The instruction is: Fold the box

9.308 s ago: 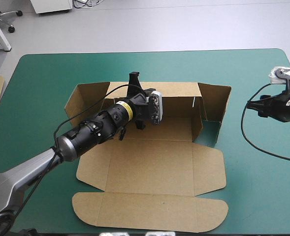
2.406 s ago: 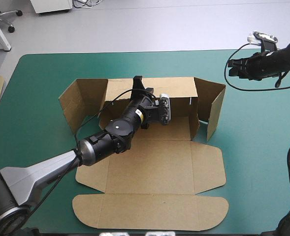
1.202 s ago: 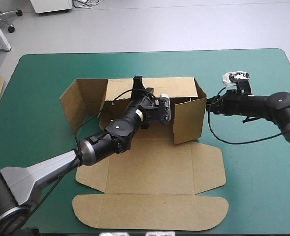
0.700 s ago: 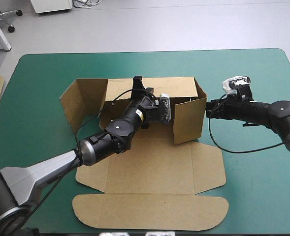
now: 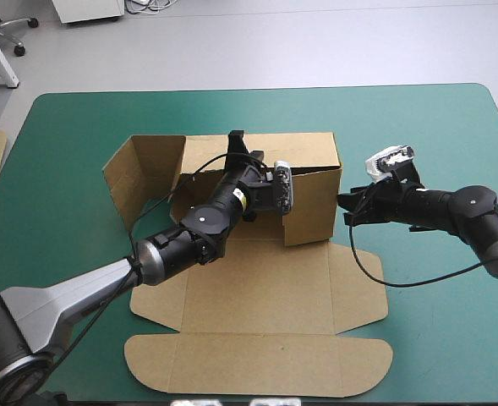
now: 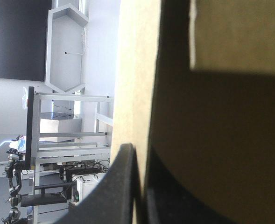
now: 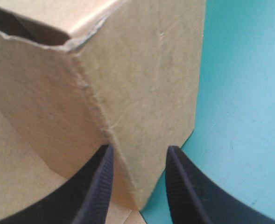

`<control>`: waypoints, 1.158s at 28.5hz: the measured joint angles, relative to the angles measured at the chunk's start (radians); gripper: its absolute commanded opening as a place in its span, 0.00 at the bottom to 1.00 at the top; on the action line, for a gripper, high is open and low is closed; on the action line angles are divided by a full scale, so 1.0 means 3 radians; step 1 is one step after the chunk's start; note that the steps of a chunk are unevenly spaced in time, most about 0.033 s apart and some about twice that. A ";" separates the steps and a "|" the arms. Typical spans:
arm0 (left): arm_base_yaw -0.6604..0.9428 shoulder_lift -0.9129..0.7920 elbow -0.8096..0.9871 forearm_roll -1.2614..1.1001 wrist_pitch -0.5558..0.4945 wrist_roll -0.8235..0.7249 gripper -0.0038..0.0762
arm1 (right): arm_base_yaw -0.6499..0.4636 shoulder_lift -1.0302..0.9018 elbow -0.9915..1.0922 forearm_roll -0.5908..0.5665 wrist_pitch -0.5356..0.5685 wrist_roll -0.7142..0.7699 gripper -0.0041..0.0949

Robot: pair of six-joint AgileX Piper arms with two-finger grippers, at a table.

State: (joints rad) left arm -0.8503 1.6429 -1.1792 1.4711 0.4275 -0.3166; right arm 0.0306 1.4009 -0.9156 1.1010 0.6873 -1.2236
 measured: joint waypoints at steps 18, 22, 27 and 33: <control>0.0000 0.0000 0.0000 0.0043 0.0001 -0.0038 0.03 | 0.0017 0.0000 0.0000 0.0154 -0.0041 -0.0557 0.70; 0.0000 0.0006 0.0003 0.0118 0.0007 -0.0080 0.03 | 0.0029 0.0000 0.0000 0.0191 -0.0045 -0.0560 0.68; 0.0000 0.0010 0.0006 0.0162 0.0014 -0.0093 0.03 | 0.0221 0.0039 0.0000 0.0248 -0.0183 -0.0582 0.66; 0.0000 0.0010 0.0006 0.0166 0.0017 -0.0097 0.03 | 0.0329 0.0150 0.0000 0.0279 -0.0288 -0.0516 0.65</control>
State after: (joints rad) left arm -0.8503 1.6459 -1.1773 1.5209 0.4326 -0.3457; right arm 0.1294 1.4458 -0.9156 1.1846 0.6008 -1.3784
